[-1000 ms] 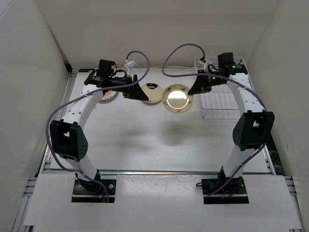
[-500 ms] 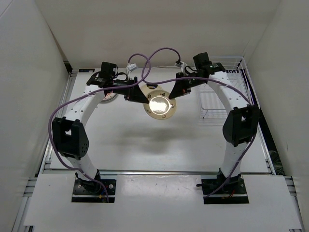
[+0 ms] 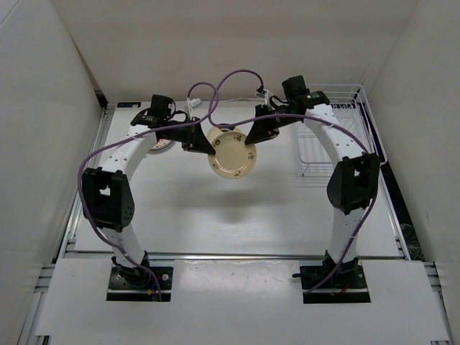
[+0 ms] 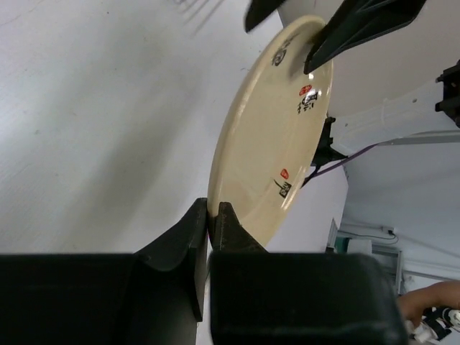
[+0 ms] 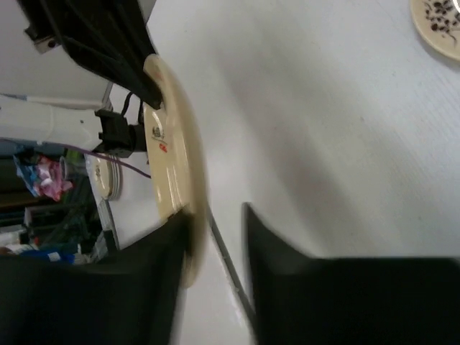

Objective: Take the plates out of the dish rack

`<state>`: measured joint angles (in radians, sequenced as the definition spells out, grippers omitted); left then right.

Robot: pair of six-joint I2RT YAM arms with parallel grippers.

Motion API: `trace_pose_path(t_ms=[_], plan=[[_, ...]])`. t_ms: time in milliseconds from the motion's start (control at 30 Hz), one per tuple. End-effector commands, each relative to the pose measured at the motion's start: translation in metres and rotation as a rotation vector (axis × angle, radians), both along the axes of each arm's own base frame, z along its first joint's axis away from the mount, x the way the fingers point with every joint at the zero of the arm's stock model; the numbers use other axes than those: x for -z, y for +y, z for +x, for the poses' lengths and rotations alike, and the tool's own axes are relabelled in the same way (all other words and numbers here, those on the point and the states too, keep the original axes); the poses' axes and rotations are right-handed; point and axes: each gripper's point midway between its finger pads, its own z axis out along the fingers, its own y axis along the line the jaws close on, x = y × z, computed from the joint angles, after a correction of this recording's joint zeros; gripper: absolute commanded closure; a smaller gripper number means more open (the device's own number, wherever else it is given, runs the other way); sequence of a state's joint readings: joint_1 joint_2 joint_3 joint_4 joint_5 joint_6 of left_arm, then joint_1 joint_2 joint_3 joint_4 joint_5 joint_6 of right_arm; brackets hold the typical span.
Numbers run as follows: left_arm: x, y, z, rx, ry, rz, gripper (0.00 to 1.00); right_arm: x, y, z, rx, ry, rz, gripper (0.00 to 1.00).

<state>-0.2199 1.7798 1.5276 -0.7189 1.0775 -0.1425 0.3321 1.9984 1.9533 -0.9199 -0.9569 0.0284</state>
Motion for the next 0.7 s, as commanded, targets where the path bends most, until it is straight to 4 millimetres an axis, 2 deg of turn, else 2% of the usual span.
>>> trace_pose_path(t_ms=[0, 33, 67, 100, 167, 200, 267, 300, 333, 367, 400, 433, 467, 500, 533, 567, 600, 667], plan=[[-0.025, -0.011, -0.013, 0.069, -0.062, -0.067, 0.9, -0.013, -0.004, 0.012, 0.039, -0.092, -0.023, 0.38], [-0.019, -0.009, -0.006, 0.031, -0.07, -0.029, 0.9, -0.012, -0.008, 0.016, 0.057, -0.124, -0.054, 0.26], [-0.017, -0.008, 0.002, -0.001, -0.081, -0.006, 0.9, -0.01, -0.012, 0.02, 0.079, -0.157, -0.091, 0.2], [-0.013, -0.006, 0.008, -0.036, -0.08, 0.02, 0.9, -0.002, -0.032, 0.036, 0.172, -0.217, -0.209, 0.15], [-0.004, 0.0, 0.027, -0.146, -0.081, 0.093, 0.9, 0.01, -0.066, 0.064, 0.337, -0.283, -0.363, 0.15], [0.0, 0.002, 0.035, -0.182, -0.072, 0.113, 0.9, 0.009, -0.096, 0.079, 0.452, -0.339, -0.475, 0.15], [0.015, 0.006, 0.055, -0.308, 0.002, 0.166, 0.9, -0.004, -0.121, 0.091, 0.567, -0.422, -0.571, 0.15], [0.015, 0.01, 0.067, -0.356, 0.014, 0.164, 0.9, -0.007, -0.135, 0.095, 0.608, -0.45, -0.613, 0.14], [0.017, 0.015, 0.077, -0.401, 0.044, 0.163, 0.9, -0.012, -0.142, 0.096, 0.631, -0.475, -0.639, 0.14], [0.012, 0.011, 0.084, -0.432, 0.084, 0.138, 0.9, -0.027, -0.149, 0.095, 0.657, -0.52, -0.649, 0.14], [0.024, 0.015, 0.095, -0.456, 0.126, 0.142, 0.9, -0.029, -0.151, 0.092, 0.665, -0.524, -0.654, 0.14], [0.024, 0.02, 0.106, -0.479, 0.132, 0.131, 0.9, -0.036, -0.154, 0.09, 0.679, -0.539, -0.654, 0.14], [0.015, 0.017, 0.117, -0.492, 0.128, 0.111, 0.9, -0.04, -0.157, 0.085, 0.69, -0.551, -0.655, 0.14], [0.027, 0.02, 0.127, -0.5, 0.147, 0.119, 0.9, -0.042, -0.16, 0.081, 0.698, -0.555, -0.661, 0.14], [0.026, 0.021, 0.134, -0.504, 0.155, 0.107, 0.9, -0.043, -0.164, 0.077, 0.708, -0.558, -0.671, 0.14], [0.018, 0.02, 0.143, -0.505, 0.127, 0.094, 0.9, -0.051, -0.169, 0.07, 0.736, -0.57, -0.674, 0.13], [0.03, 0.018, 0.151, -0.509, 0.154, 0.099, 0.9, -0.042, -0.171, 0.063, 0.726, -0.551, -0.688, 0.13], [0.026, 0.02, 0.167, -0.519, 0.13, 0.087, 0.9, -0.045, -0.175, 0.049, 0.729, -0.557, -0.683, 0.13]])
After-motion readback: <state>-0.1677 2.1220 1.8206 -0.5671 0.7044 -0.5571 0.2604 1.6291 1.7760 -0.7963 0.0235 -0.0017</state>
